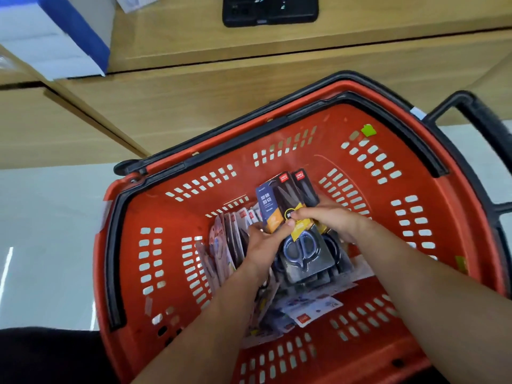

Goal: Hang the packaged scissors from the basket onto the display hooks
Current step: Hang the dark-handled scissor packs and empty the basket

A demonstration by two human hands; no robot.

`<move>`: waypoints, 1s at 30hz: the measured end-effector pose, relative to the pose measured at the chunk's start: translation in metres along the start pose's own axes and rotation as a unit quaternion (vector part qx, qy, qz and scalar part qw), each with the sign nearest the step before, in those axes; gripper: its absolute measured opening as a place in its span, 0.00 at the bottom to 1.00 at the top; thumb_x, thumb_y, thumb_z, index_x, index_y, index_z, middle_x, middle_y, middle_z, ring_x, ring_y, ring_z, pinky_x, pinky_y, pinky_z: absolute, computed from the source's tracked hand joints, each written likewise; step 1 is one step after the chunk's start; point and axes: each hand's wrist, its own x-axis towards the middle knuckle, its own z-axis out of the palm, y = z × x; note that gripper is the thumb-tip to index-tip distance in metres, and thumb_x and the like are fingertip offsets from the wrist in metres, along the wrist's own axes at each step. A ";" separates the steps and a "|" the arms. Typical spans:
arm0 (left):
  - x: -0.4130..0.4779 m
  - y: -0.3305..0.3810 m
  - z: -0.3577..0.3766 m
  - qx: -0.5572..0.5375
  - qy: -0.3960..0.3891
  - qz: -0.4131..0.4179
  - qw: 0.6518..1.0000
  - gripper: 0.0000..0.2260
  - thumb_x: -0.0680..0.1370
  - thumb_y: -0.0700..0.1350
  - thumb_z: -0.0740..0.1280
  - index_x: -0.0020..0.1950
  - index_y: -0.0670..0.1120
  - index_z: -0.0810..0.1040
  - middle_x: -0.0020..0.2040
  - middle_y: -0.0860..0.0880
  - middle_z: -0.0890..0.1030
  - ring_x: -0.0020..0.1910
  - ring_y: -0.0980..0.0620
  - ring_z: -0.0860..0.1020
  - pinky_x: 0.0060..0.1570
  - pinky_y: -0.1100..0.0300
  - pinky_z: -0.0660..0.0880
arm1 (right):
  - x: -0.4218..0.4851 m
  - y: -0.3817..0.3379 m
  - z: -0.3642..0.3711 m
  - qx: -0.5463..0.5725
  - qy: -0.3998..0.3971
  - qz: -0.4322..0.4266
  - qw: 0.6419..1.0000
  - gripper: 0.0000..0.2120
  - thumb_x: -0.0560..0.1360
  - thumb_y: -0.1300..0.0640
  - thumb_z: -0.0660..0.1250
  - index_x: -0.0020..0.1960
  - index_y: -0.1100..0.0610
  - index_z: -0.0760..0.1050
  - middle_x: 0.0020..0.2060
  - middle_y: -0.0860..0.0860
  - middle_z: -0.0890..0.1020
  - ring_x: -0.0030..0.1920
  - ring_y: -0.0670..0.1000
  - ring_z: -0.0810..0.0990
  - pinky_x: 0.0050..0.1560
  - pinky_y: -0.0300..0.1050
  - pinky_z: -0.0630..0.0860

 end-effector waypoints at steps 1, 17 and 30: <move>-0.005 0.004 0.003 -0.002 -0.006 0.003 1.000 0.36 0.70 0.59 0.81 0.68 0.47 0.66 0.61 0.50 0.80 0.59 0.54 0.79 0.64 0.53 0.72 | -0.006 -0.005 -0.002 0.003 -0.004 0.002 1.000 0.32 0.66 0.44 0.80 0.67 0.43 0.74 0.63 0.44 0.80 0.67 0.51 0.75 0.62 0.52 0.69; -0.155 0.076 0.008 -0.015 -0.072 0.193 0.979 0.28 0.71 0.54 0.79 0.69 0.54 0.75 0.59 0.49 0.86 0.58 0.46 0.85 0.63 0.45 0.79 | -0.161 -0.032 0.026 0.216 0.104 -0.168 0.956 0.38 0.62 0.32 0.78 0.68 0.38 0.69 0.65 0.42 0.80 0.65 0.48 0.79 0.70 0.57 0.72; -0.192 0.071 -0.005 0.023 -0.100 0.233 0.967 0.21 0.80 0.44 0.70 0.73 0.55 0.75 0.63 0.44 0.84 0.61 0.39 0.83 0.67 0.39 0.76 | -0.174 -0.024 0.044 0.265 0.005 -0.100 0.959 0.49 0.56 0.18 0.72 0.73 0.34 0.69 0.69 0.48 0.80 0.67 0.58 0.80 0.68 0.67 0.73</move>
